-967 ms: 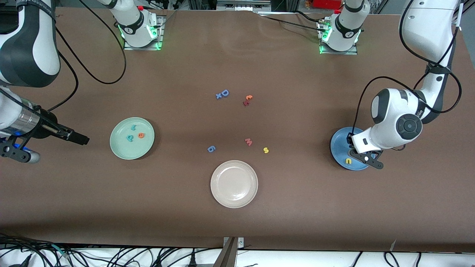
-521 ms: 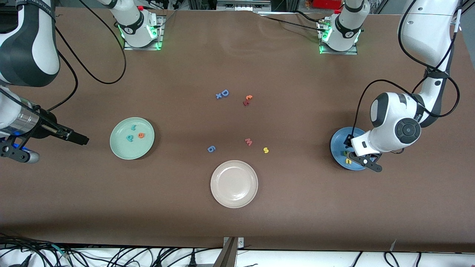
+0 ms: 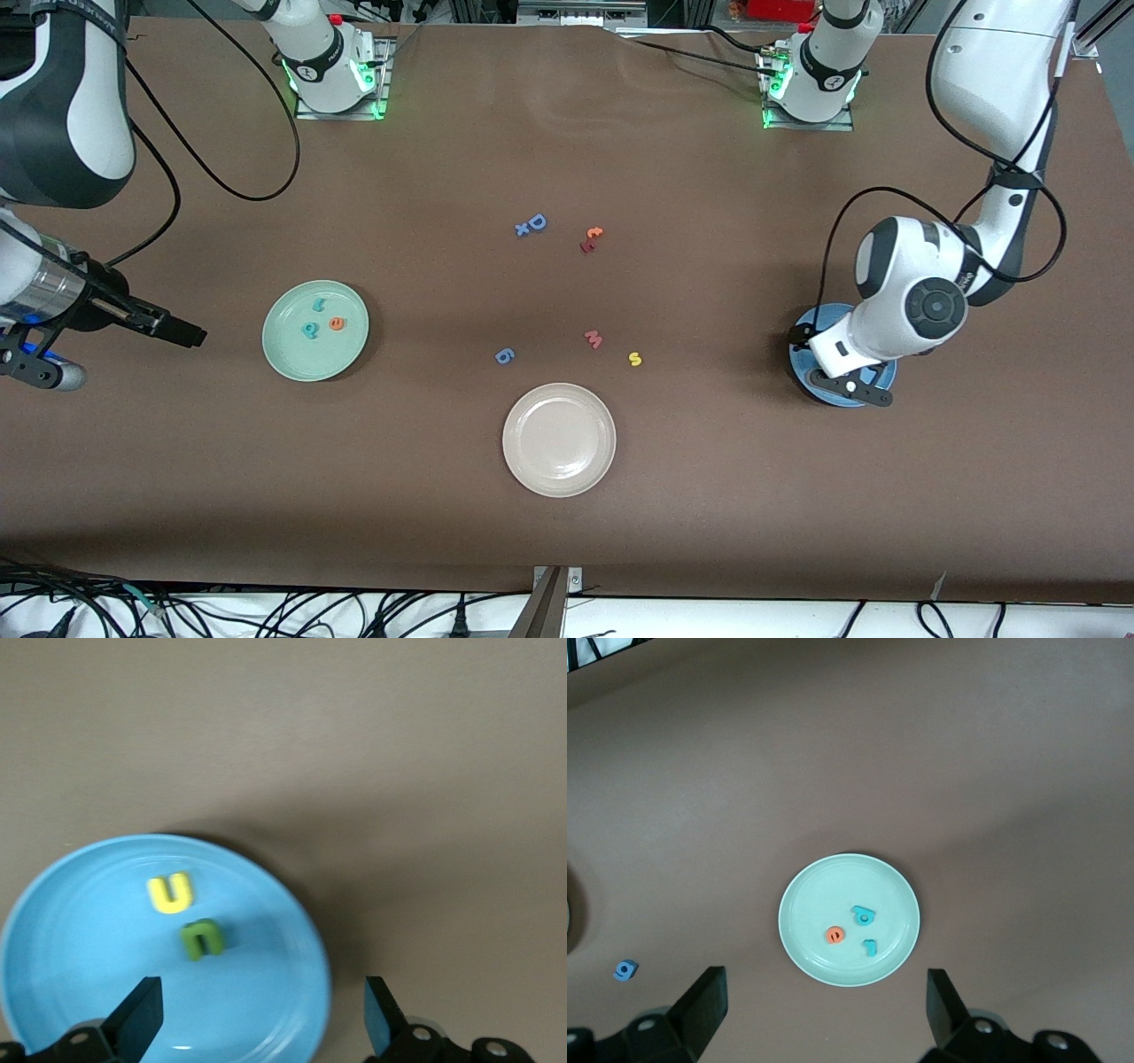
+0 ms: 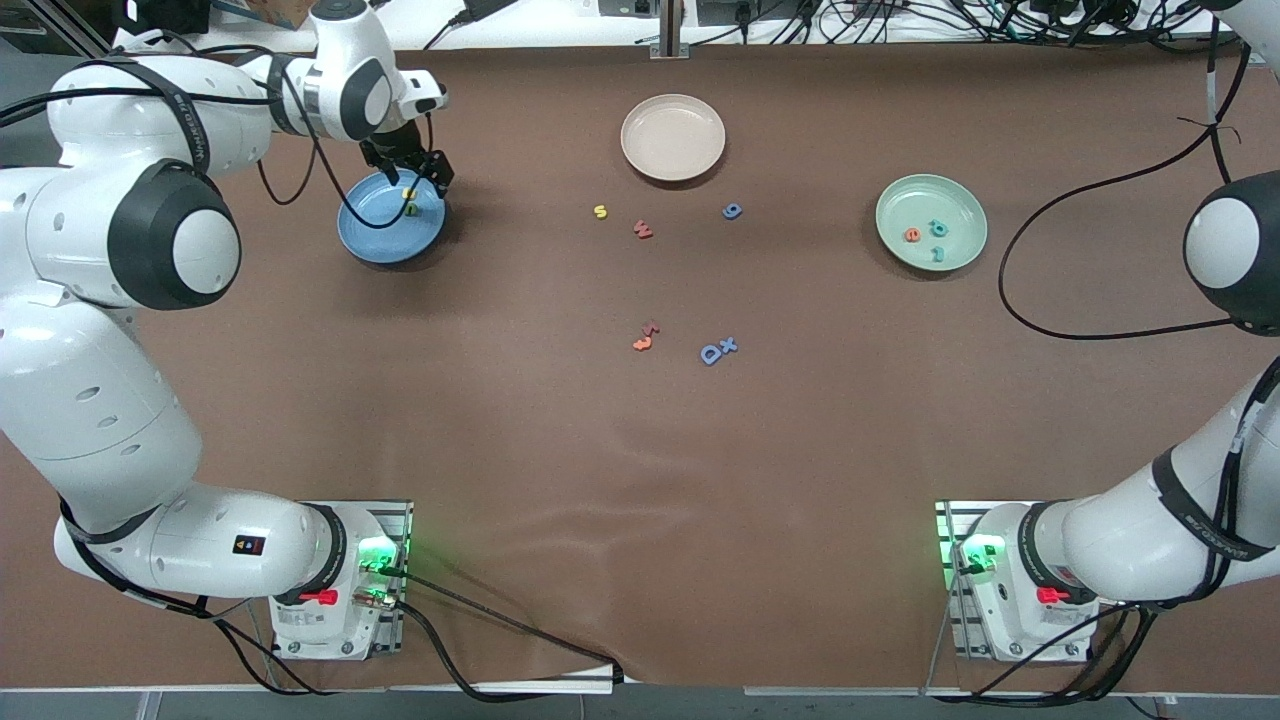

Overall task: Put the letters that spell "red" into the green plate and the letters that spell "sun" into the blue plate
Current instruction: 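Release the green c on the blue plate while the right gripper retracts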

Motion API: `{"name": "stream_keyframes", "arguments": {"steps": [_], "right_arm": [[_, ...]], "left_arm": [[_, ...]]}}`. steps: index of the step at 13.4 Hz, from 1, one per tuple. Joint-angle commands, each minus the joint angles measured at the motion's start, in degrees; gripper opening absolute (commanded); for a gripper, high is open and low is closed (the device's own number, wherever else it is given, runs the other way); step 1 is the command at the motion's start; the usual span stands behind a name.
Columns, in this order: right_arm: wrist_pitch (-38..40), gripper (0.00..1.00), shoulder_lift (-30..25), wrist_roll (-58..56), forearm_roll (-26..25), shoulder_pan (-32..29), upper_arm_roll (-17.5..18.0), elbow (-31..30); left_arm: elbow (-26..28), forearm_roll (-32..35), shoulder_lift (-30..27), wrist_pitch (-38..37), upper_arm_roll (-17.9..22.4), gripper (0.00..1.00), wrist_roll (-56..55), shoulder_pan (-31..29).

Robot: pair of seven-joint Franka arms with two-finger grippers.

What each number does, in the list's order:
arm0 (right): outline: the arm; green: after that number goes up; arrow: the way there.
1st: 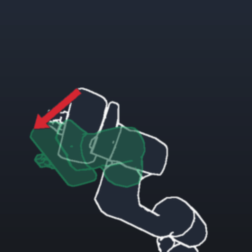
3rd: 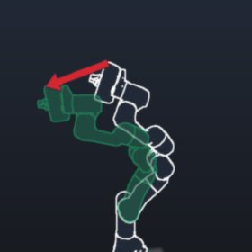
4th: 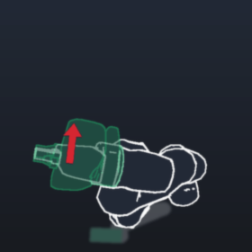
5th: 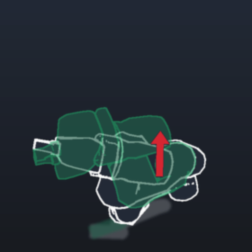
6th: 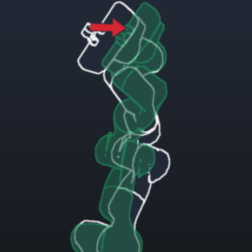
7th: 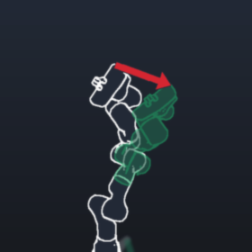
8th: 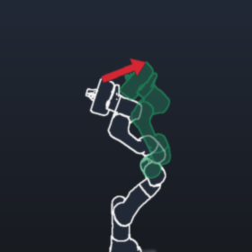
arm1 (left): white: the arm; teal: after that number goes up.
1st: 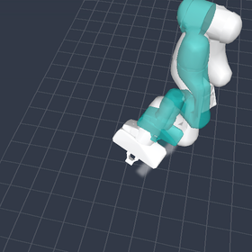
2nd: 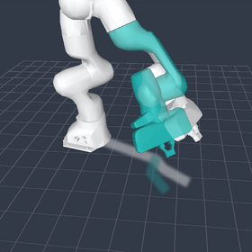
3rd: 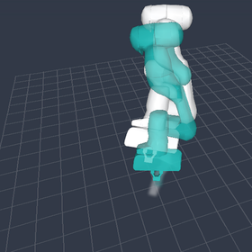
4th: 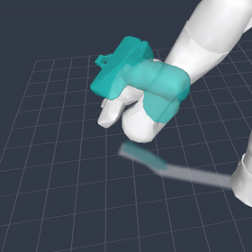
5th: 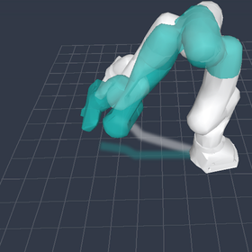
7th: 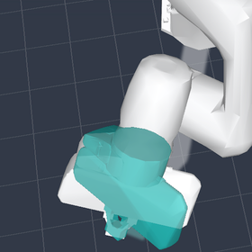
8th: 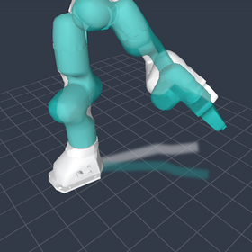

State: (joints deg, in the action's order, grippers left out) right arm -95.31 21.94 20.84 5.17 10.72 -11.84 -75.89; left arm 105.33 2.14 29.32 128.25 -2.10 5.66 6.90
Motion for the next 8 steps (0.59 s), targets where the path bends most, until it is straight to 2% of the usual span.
{"name": "stream_keyframes", "arguments": {"steps": [1, 3, 4, 7, 8], "right_arm": [[0.65, 0.99, -1.54, -0.89, -0.24, -4.90, 5.58, 0.57], [0.57, 0.99, -1.99, -0.71, -4.88, -9.91, 12.86, 0.57], [0.65, 0.99, -2.25, -0.71, -6.03, -11.41, 15.07, 0.57], [0.57, 0.99, -2.34, -0.80, -6.40, -11.34, 15.27, 0.57], [0.65, 0.99, -2.51, -0.80, -6.40, -11.34, 15.27, 0.57]], "left_arm": [[-1.18, 0.50, 0.39, -0.89, -0.18, 1.00, -6.34, 2.32], [-1.27, 0.50, 0.48, -0.89, -0.09, 1.00, -13.26, 6.18], [-1.79, 0.50, 0.65, -0.89, -0.09, 1.00, -17.31, 8.11], [-3.11, 0.50, 1.53, -0.80, -0.09, 1.00, -25.59, 11.90], [-5.81, -0.29, 2.92, -0.80, -0.18, 1.00, -28.66, 13.39]]}}
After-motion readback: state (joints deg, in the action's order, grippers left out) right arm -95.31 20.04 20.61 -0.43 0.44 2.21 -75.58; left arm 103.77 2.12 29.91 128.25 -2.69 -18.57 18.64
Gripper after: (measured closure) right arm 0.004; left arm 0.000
